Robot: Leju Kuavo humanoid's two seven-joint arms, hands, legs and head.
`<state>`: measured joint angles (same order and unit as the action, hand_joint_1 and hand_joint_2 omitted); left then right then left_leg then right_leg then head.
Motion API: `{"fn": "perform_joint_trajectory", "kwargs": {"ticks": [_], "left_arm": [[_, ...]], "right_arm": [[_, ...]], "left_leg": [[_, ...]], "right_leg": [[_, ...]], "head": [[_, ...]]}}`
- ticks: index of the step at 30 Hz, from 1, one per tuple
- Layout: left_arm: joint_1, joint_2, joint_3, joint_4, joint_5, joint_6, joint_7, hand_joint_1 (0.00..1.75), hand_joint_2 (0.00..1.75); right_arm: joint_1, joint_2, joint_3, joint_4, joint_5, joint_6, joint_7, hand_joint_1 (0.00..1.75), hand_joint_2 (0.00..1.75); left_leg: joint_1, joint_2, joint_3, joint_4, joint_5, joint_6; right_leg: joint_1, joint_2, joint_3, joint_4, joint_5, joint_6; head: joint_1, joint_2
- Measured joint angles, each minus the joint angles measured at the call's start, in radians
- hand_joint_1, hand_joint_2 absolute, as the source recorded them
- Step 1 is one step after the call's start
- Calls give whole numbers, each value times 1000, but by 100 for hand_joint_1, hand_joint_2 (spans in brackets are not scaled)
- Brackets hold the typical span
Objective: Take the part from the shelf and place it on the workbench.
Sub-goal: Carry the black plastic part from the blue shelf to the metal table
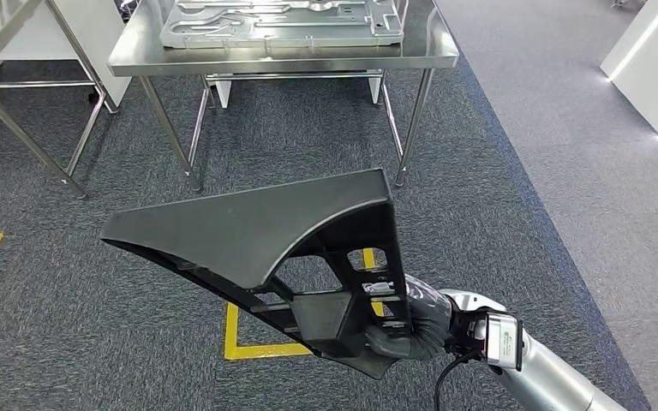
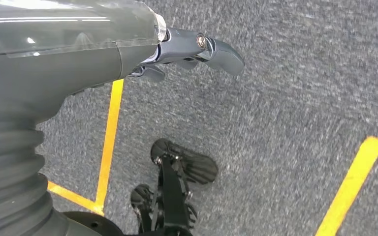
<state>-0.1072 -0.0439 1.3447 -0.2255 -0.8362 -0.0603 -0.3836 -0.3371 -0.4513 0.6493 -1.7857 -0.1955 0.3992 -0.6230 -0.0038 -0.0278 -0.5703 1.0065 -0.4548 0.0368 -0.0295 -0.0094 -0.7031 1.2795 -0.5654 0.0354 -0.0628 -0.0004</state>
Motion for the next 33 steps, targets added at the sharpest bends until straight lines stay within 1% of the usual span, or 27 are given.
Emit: {"fn": "perform_joint_trajectory", "kwargs": {"ticks": [2,3,4,5,6,8,9,10,11,13,14,15,16,17,18,19,20,22,24,25,26,28,29,30,31,32,33], "left_arm": [[1,0,-1,0,0,0,-2,0,175],[1,0,-1,0,1,0,-3,0,175],[0,0,-1,0,2,0,-3,0,175],[1,0,-1,0,2,0,-4,0,175],[1,0,-1,0,3,0,-4,0,175],[1,0,-1,0,6,0,-5,0,175],[0,-1,-1,0,7,0,-5,0,175],[-2,-1,-1,0,8,1,-5,0,175],[-2,-1,-1,0,9,1,-6,0,175],[-1,-2,-1,0,10,2,-6,0,175],[1,-1,-1,0,10,2,-6,0,175],[2,-2,-1,0,10,2,-6,0,175],[3,-1,-1,0,10,2,-6,0,175],[3,-1,-1,0,11,2,-6,0,175],[3,0,-1,0,11,2,-6,0,175],[3,1,-1,0,12,2,-6,0,175],[4,2,-1,0,13,1,-6,0,175],[5,4,-1,0,16,1,-6,0,175],[5,5,-1,0,17,1,-6,0,175],[4,5,-1,0,17,1,-6,0,175],[2,5,-1,0,17,1,-6,0,175],[-1,5,-1,0,17,1,-6,0,175],[-1,5,-1,0,17,1,-6,0,175],[0,5,-1,0,17,1,-6,0,175],[0,5,-1,0,17,1,-6,0,175],[1,5,-1,0,17,0,-6,0,175],[1,5,-1,0,17,0,-6,0,175]], "right_arm": [[1,0,-1,0,-1,6,-1,175,175],[0,0,-2,1,-2,8,-1,175,175],[0,1,-3,1,-3,10,-2,175,175],[-1,1,-4,2,-3,12,-3,175,175],[-1,1,-4,2,-4,13,-4,175,175],[-1,1,-6,2,-6,17,-6,175,175],[-3,1,-6,2,-6,20,-6,175,175],[-4,1,-7,2,-7,22,-7,175,175],[-5,1,-8,2,-8,24,-7,175,175],[-6,0,-9,2,-10,26,-7,175,175],[-6,0,-9,2,-12,27,-7,175,175],[-6,0,-9,2,-14,28,-7,175,175],[-6,0,-9,2,-16,29,-7,175,175],[-7,0,-10,2,-17,31,-7,175,175],[-7,0,-10,3,-18,34,-8,175,175],[-8,0,-10,3,-19,37,-8,175,175],[-9,0,-10,4,-20,40,-8,175,175],[-10,0,-11,6,-21,43,-8,175,175],[-12,1,-13,8,-21,43,-9,175,175],[-13,2,-14,8,-21,43,-9,175,175],[-14,4,-16,9,-22,43,-9,175,175],[-15,6,-17,13,-22,43,-9,175,175],[-14,6,-17,15,-22,43,-9,175,175],[-14,6,-17,17,-23,44,-9,175,175],[-14,6,-17,18,-24,44,-9,175,175],[-16,7,-18,19,-26,45,-9,175,175],[-19,7,-18,20,-28,46,-9,175,175]], "left_leg": [[1,-2,11,3,-10,-6],[1,-3,16,5,-15,-11],[0,-3,17,6,-20,-17],[-1,-3,18,8,-24,-24],[-2,-2,20,11,-26,-30],[-2,2,24,22,-33,-41],[-2,6,17,41,-42,-45],[0,8,-1,78,-59,-50],[2,11,-31,133,-82,-55],[5,12,-109,255,-123,-63],[6,13,-138,286,-124,-66],[6,13,-150,282,-104,-66],[6,14,-144,240,-64,-64],[6,14,-124,171,-14,-59],[4,14,-105,109,22,-52],[-1,15,-90,58,41,-46],[-5,15,-83,30,49,-38],[-12,14,-80,17,43,-26],[-6,12,-62,2,48,-15],[-2,11,-50,-8,47,-10],[1,10,-39,-15,45,-5],[2,8,-26,-18,34,0],[2,6,-19,-17,27,0],[2,5,-10,-16,19,-1],[3,3,1,-15,10,-3],[3,2,12,-12,0,-5],[3,1,22,-10,-10,-9]], "right_leg": [[-1,-1,43,-115,79,-2],[1,-2,65,-175,99,-4],[4,-3,81,-215,107,-10],[7,-3,87,-234,105,-16],[9,-4,88,-239,97,-23],[7,-4,100,-242,103,-36],[6,-5,108,-245,100,-43],[6,-7,116,-247,97,-49],[6,-9,122,-248,93,-54],[8,-11,132,-248,82,-58],[9,-11,137,-248,77,-58],[9,-10,145,-248,71,-58],[9,-10,154,-248,64,-56],[9,-10,164,-248,56,-54],[9,-10,173,-249,50,-52],[9,-10,178,-250,45,-48],[8,-9,179,-252,41,-42],[8,-7,182,-260,36,-30],[8,-6,189,-254,26,-20],[9,-4,179,-228,13,-17],[7,-1,153,-179,-7,-15],[6,2,70,-48,-46,-10],[4,2,34,-3,-48,-6],[3,2,15,7,-28,-4],[2,2,15,-23,12,-2],[0,0,32,-83,64,-2],[0,-1,54,-144,102,-3]], "head": [[0,0],[0,0],[0,0],[0,0],[0,0],[0,0],[0,0],[0,0],[0,0],[0,0],[0,0],[0,0],[0,0],[0,0],[0,0],[0,0],[0,0],[0,0],[0,0],[0,0],[0,0],[0,0],[0,0],[0,0],[0,0],[0,0],[0,0]]}}
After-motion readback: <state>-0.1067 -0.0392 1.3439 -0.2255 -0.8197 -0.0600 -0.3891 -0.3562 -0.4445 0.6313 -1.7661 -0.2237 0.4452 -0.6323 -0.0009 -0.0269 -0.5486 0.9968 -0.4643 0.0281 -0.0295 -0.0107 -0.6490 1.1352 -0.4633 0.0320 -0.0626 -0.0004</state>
